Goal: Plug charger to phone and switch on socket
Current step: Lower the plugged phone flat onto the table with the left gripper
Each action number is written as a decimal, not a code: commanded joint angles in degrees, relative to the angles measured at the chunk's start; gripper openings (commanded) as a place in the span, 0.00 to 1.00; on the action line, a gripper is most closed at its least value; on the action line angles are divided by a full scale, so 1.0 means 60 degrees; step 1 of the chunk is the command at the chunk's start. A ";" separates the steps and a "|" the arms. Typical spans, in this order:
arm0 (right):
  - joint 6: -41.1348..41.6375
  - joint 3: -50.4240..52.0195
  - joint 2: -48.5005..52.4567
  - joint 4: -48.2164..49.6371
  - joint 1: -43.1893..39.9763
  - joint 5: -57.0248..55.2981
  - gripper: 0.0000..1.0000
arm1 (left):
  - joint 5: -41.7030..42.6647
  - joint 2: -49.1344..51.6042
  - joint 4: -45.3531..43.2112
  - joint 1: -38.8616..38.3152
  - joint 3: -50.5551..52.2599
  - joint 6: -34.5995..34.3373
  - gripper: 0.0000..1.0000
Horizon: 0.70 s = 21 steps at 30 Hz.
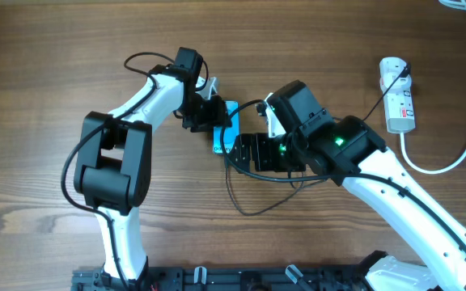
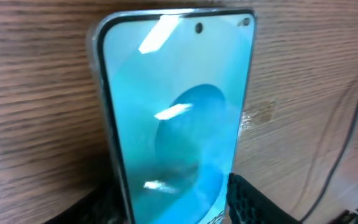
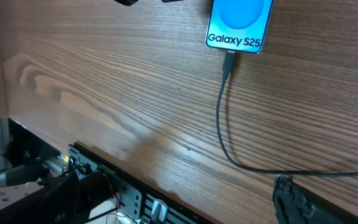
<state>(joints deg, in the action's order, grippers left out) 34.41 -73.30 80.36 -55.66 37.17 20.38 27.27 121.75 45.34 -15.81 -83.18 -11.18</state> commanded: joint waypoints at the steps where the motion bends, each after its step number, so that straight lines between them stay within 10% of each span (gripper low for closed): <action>1: -0.0127 -0.0182 0.0040 -0.0142 -0.0047 -0.0477 1.00 | -0.1282 0.0317 0.0255 0.0025 0.0240 0.0044 0.59; 10: -0.0131 -0.0182 0.0036 -0.0503 -0.0073 -0.1443 1.00 | -0.1457 0.0270 0.0528 0.0044 0.0237 -0.0262 0.73; 13: -0.0273 -0.0186 0.0036 -0.0678 -0.0168 -0.1763 1.00 | -0.1708 -0.0011 0.0630 0.0149 0.0229 -0.0954 0.99; 21: -0.0918 -0.1617 0.0018 -0.2463 -0.1632 -0.3395 1.00 | -0.3293 -0.2860 0.1235 0.0816 0.0026 -0.2000 1.00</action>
<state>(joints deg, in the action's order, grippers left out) 30.06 -76.18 80.49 -66.13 32.42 9.96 16.60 116.11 51.81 -12.69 -82.74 -18.31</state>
